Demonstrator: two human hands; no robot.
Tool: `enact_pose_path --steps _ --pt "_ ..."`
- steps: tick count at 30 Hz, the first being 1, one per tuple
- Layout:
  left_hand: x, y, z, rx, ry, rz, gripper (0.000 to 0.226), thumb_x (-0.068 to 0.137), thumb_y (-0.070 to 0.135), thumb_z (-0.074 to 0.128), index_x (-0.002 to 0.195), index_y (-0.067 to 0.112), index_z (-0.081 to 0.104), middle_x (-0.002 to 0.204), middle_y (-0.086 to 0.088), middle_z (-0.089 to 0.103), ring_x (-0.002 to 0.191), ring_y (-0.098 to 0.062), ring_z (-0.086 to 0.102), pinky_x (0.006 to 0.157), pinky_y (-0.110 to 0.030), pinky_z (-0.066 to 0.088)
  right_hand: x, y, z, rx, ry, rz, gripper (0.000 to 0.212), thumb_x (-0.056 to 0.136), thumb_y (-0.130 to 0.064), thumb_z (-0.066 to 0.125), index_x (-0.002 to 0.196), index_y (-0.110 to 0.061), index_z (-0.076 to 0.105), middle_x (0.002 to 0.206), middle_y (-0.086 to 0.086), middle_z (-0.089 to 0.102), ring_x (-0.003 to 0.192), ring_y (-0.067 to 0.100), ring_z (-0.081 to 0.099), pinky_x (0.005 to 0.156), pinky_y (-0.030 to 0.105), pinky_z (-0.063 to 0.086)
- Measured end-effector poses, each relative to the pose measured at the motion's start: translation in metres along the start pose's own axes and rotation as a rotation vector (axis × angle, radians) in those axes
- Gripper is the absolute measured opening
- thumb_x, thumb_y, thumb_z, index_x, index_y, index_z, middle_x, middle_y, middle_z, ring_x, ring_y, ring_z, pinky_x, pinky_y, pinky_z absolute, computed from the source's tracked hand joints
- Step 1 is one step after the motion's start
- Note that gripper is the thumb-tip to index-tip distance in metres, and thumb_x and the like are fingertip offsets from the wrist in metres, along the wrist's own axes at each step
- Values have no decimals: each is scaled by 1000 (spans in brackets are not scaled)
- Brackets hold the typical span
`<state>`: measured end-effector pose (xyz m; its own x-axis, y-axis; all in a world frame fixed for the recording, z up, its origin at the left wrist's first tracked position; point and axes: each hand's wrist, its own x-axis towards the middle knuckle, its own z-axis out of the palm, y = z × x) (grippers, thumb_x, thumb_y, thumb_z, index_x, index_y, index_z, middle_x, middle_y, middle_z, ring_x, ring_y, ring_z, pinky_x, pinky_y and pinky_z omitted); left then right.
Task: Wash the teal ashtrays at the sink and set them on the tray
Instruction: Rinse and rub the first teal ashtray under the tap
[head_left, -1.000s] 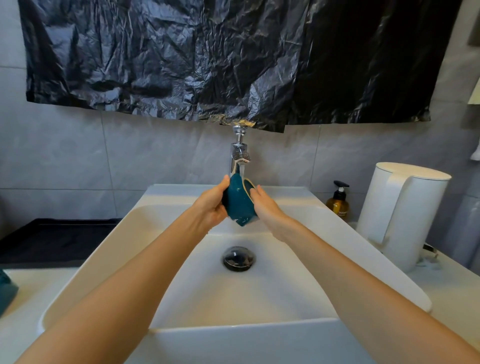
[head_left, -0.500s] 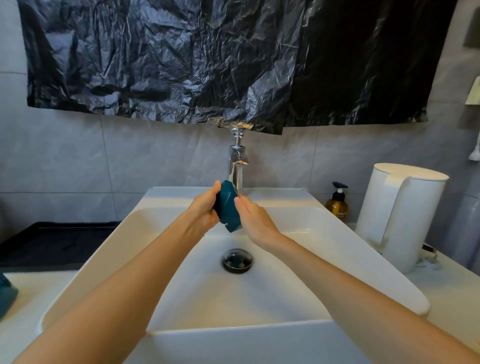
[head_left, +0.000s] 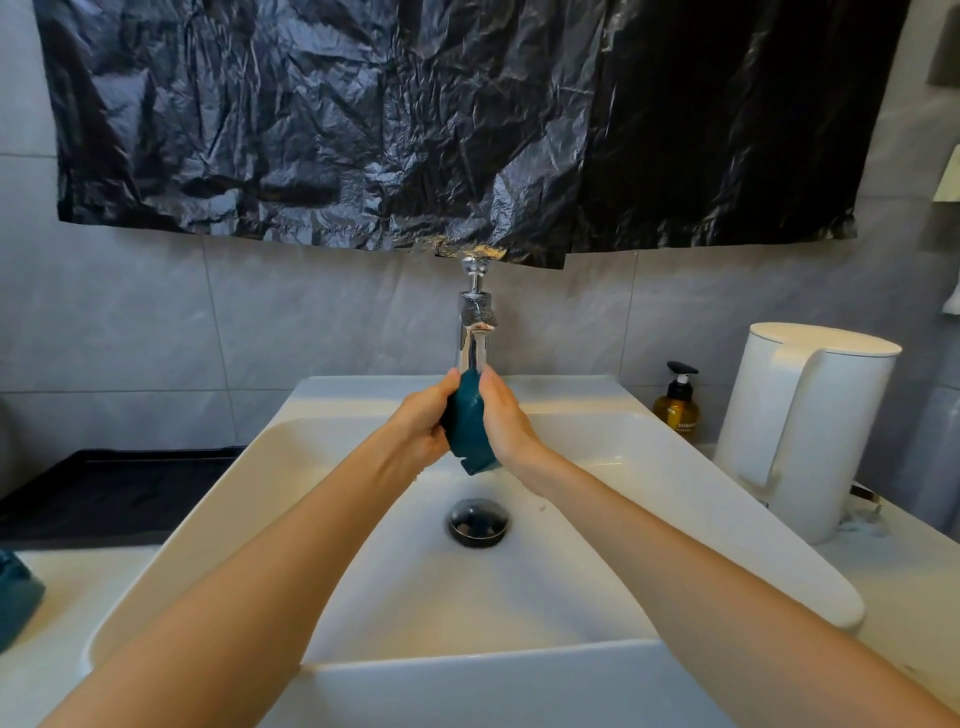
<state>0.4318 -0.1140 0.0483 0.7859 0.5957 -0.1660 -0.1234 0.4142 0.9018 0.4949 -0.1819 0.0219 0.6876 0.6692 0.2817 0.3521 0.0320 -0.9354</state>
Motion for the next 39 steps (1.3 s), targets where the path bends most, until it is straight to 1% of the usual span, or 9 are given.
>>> enact_pose_path --steps 4,6,12,14,20,26,31,35,39 --pt "2 1 -2 -77 -25 17 30 99 26 47 119 6 57 122 -13 61 94 -24 60 85 -37 47 -4 1 1 -77 -40 -186 43 105 -27 21 145 -33 33 154 -11 26 139 7 26 106 20 24" --pt "-1 2 1 -87 -75 24 34 100 26 43 123 5 55 126 -14 59 87 -22 61 85 -36 47 2 -2 -3 24 -53 -160 42 105 -30 21 142 -39 38 152 -9 31 134 9 33 106 24 29" --pt "-1 4 1 -136 -2 0 28 99 28 46 99 3 58 98 -12 61 82 -22 60 82 -37 47 -3 -14 -5 -141 39 154 48 99 -54 20 104 -23 56 106 10 61 94 23 58 75 33 46" --pt "2 7 -4 -165 59 6 30 98 30 47 105 2 56 105 -14 60 91 -24 58 82 -38 47 -14 -15 -4 -389 103 30 45 102 -43 21 95 -15 55 93 10 59 88 27 55 69 34 40" --pt "4 9 -6 -191 17 -2 36 99 32 46 121 3 52 99 -13 61 81 -23 58 80 -39 47 -8 -13 -5 -86 18 -36 43 102 -43 26 134 -29 51 118 6 60 102 22 58 85 34 49" --pt "6 9 -9 -160 53 17 35 98 31 48 117 2 53 91 -12 61 80 -21 59 80 -37 49 -16 -9 -11 -417 82 -132 34 101 -33 36 88 -20 65 83 1 64 80 19 57 64 29 43" --pt "12 12 -10 -90 10 15 29 95 33 53 95 5 58 91 -11 63 80 -19 60 74 -34 51 -1 -14 -37 -19 293 -98 21 93 -12 53 102 -8 72 93 7 74 83 16 70 76 30 58" --pt "14 9 -6 24 -8 22 27 92 34 58 92 7 59 88 -10 63 78 -19 58 76 -32 50 23 -40 -59 -289 281 -164 43 99 -7 35 139 -17 47 136 6 56 120 22 55 102 36 45" --pt "15 9 -7 85 -4 15 32 91 36 60 102 5 59 93 -11 63 80 -19 58 69 -30 49 44 -89 -59 -598 39 -283 55 100 -5 29 151 -23 23 153 6 34 103 14 57 87 26 44"
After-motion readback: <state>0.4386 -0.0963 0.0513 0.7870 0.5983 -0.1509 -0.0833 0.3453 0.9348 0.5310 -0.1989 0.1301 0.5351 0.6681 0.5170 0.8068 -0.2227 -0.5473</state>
